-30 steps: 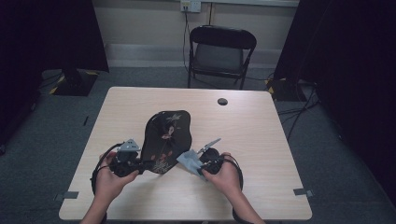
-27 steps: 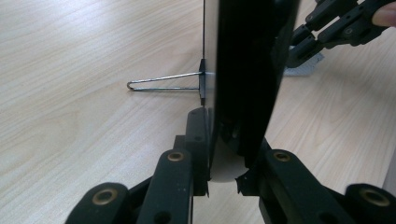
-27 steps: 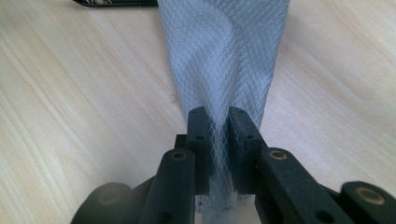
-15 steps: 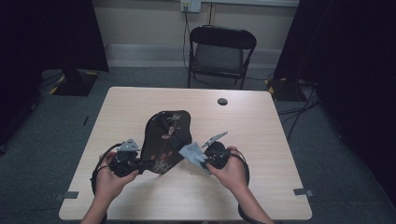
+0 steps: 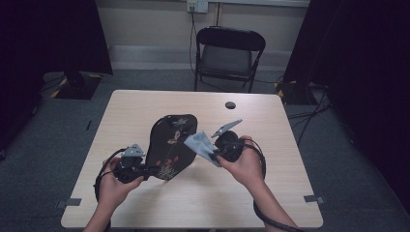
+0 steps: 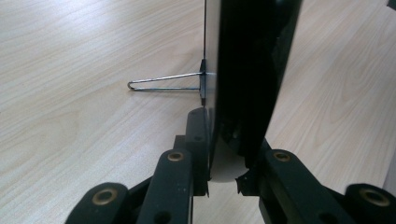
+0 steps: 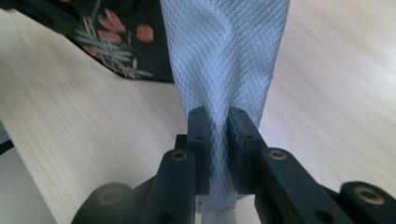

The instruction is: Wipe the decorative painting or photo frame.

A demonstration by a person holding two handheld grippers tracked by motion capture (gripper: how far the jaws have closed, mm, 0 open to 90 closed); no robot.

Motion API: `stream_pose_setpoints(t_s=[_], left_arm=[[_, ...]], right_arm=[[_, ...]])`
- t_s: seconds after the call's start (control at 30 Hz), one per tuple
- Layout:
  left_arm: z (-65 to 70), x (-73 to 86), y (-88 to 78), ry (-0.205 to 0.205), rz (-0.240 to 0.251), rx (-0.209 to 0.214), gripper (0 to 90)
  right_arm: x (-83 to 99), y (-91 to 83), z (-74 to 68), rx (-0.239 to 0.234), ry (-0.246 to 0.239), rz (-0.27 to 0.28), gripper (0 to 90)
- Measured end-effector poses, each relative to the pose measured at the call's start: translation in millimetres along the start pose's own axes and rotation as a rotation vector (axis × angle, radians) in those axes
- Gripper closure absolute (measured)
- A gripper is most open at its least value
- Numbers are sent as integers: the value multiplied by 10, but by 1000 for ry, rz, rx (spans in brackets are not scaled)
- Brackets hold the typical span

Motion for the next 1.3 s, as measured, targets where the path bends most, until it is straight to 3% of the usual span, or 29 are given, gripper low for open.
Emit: stream_pose_setpoints(t_s=[0.23, 0.43, 0.7, 1.3], left_arm=[[6, -6, 0, 2, -7, 0, 787], [4, -7, 0, 4, -7, 2, 787], [0, -8, 1, 6, -8, 5, 787], [-4, -6, 2, 7, -5, 7, 787]], right_arm=[[-278, -328, -107, 25, -41, 61, 814], [-495, -348, -158, 27, -64, 87, 814], [-480, -111, -115, -2, -48, 68, 814], [3, 577, -21, -60, 14, -34, 815]])
Point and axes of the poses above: each handheld gripper's, and its own axes: y roughly forward along the jaws, x roughly out of its underside, z roughly to its right, the point moved 1 cm from there along y, roughly forward along the jaws, and after that the axes turned 14 degrees about -x, right-handed, at the moved point
